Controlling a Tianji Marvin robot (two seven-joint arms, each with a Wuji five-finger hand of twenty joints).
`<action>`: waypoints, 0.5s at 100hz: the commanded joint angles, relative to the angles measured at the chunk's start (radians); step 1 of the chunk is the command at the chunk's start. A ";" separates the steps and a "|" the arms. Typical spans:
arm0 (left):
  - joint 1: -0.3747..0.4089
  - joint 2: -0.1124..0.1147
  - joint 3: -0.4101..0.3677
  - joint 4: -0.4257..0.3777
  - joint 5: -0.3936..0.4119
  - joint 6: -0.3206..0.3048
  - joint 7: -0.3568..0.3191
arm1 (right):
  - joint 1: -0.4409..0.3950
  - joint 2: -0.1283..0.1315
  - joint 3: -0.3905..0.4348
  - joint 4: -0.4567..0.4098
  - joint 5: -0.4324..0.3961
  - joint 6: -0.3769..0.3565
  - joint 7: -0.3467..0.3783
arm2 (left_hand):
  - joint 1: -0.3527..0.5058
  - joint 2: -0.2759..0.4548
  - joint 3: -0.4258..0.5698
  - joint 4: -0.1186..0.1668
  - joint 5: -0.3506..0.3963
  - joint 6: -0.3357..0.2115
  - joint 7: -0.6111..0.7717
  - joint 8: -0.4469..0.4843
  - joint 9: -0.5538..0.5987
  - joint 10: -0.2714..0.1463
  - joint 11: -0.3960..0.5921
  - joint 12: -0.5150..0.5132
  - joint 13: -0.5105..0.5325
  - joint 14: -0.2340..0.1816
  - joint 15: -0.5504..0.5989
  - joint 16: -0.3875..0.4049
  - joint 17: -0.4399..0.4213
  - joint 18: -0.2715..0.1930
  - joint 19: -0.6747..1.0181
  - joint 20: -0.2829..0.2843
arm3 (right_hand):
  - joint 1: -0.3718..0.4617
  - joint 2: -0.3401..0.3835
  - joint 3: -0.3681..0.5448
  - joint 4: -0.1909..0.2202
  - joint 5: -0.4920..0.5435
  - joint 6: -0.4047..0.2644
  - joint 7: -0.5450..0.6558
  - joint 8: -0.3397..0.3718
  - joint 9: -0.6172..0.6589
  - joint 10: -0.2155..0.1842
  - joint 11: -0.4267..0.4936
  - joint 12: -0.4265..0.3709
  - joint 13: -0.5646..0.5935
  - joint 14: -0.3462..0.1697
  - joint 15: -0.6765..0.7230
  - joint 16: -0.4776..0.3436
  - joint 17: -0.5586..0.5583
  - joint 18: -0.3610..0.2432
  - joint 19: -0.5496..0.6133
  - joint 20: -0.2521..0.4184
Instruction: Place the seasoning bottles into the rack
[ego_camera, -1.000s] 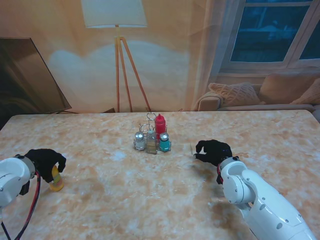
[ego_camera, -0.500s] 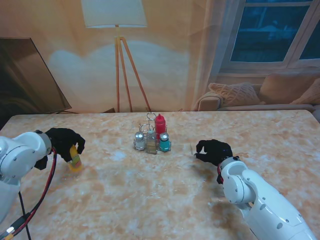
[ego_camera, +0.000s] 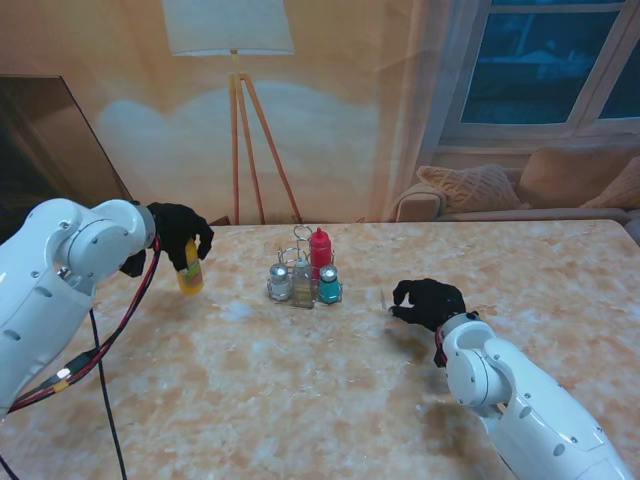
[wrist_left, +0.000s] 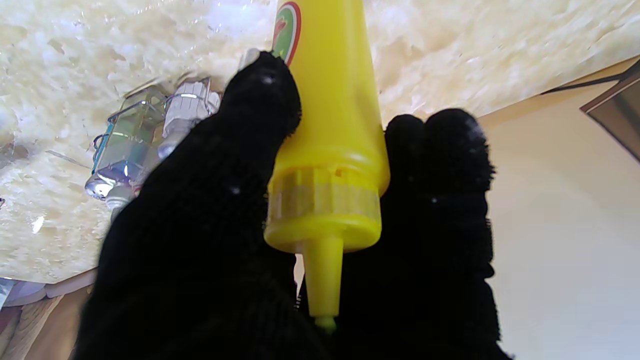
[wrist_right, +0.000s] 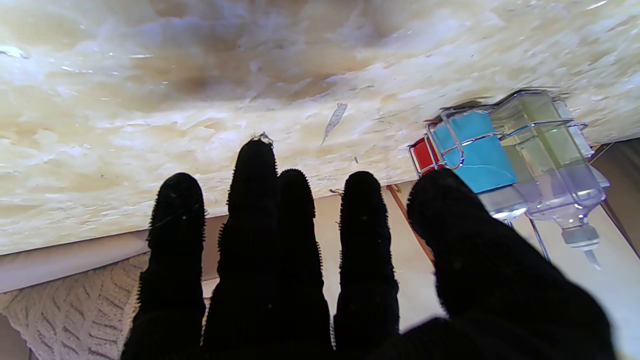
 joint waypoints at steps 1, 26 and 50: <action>-0.042 -0.018 0.017 0.010 -0.025 0.010 -0.014 | -0.004 -0.003 -0.003 0.003 0.001 0.003 0.016 | 0.134 0.061 0.164 0.025 0.094 0.005 0.200 0.039 0.104 -0.075 0.086 0.056 0.113 0.013 0.097 0.046 0.006 -0.252 0.033 0.019 | 0.009 -0.031 0.013 -0.026 0.002 -0.018 0.015 -0.012 0.018 -0.006 0.010 -0.002 0.022 -0.008 0.019 0.021 0.002 0.007 0.017 0.000; -0.196 -0.039 0.192 0.103 -0.085 0.082 0.050 | -0.006 -0.003 0.001 0.001 -0.002 0.005 0.015 | 0.129 0.058 0.176 0.022 0.091 0.003 0.208 0.034 0.102 -0.077 0.090 0.057 0.110 0.015 0.097 0.050 0.005 -0.253 0.034 0.024 | 0.009 -0.032 0.014 -0.026 0.002 -0.018 0.015 -0.012 0.016 -0.006 0.010 -0.002 0.023 -0.010 0.020 0.021 0.000 0.006 0.016 0.000; -0.305 -0.063 0.323 0.173 -0.183 0.127 0.108 | -0.010 -0.003 0.006 -0.003 -0.004 0.005 0.014 | 0.125 0.059 0.185 0.019 0.088 0.002 0.215 0.029 0.099 -0.082 0.094 0.060 0.108 0.013 0.095 0.054 0.005 -0.252 0.032 0.027 | 0.010 -0.033 0.014 -0.026 0.002 -0.019 0.016 -0.012 0.018 -0.006 0.010 -0.002 0.023 -0.009 0.020 0.021 0.002 0.006 0.016 0.000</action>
